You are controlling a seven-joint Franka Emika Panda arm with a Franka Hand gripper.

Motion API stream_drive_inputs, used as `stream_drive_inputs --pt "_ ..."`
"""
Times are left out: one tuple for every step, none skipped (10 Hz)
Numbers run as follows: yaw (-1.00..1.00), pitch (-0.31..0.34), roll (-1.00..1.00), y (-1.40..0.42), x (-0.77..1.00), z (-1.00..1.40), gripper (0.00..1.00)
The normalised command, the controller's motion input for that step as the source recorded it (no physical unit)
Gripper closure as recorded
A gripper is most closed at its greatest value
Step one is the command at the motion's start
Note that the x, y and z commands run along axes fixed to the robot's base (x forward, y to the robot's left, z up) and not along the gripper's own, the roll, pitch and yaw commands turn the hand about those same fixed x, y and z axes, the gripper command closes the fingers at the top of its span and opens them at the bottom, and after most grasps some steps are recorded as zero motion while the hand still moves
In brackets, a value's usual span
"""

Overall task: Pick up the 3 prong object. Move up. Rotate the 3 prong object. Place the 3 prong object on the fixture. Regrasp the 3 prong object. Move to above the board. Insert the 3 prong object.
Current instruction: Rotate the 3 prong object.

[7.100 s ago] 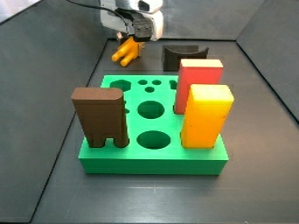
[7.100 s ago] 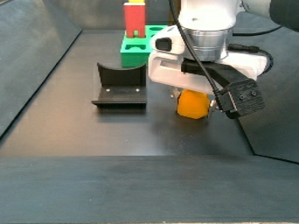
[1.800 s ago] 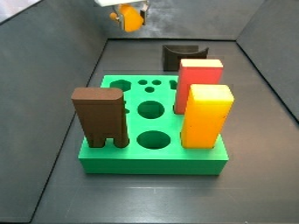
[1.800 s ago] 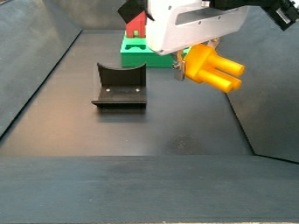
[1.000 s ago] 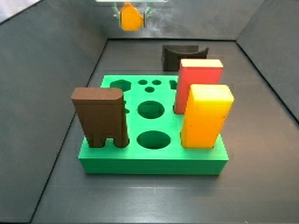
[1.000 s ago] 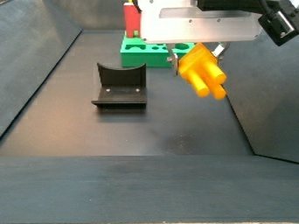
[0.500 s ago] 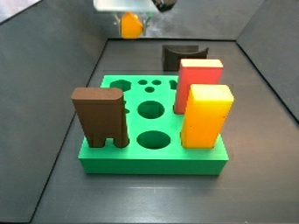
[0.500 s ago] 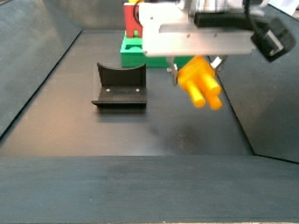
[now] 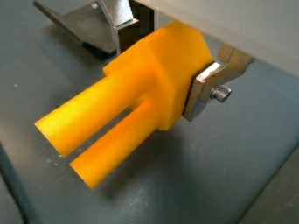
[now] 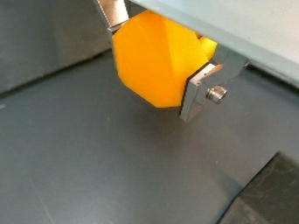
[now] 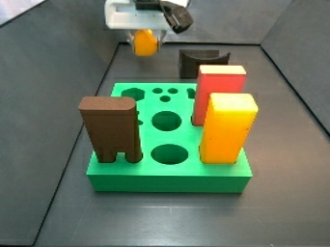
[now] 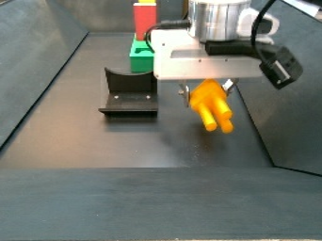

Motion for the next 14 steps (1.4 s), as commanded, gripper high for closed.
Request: stream_drive_inputs --pt "0.01 -0.039 -0.14 0.02 0.05 -0.54 1.00" --pt "0.00 -0.049 -0.15 0.02 0.05 -0.41 1.00" --pt "0.00 -0.054 -0.15 0.02 0.04 -0.35 1.00" --pt "0.00 -0.060 -0.16 0.02 0.04 -0.23 1.00" --pt "0.00 0.000 0.00 0.00 0.00 0.00 0.00" --pt "0.00 0.000 0.00 0.00 0.00 1.00 0.00" --pt "0.00 0.017 0.00 0.00 -0.01 1.00 0.00" --pt "-0.01 0.029 0.01 0.00 -0.02 1.00 0.00" --pt "-0.02 0.050 0.03 0.00 -0.02 1.00 0.00" --pt "-0.02 0.068 0.05 0.00 -0.02 1.00 0.00" --pt "-0.02 0.075 0.06 0.00 -0.02 1.00 0.00" --pt "-0.02 0.076 0.08 0.01 -0.02 1.00 0.00" --pt "0.00 0.073 0.10 0.00 -0.03 0.91 0.00" --pt "0.01 0.073 0.10 0.00 -0.03 0.82 0.00"
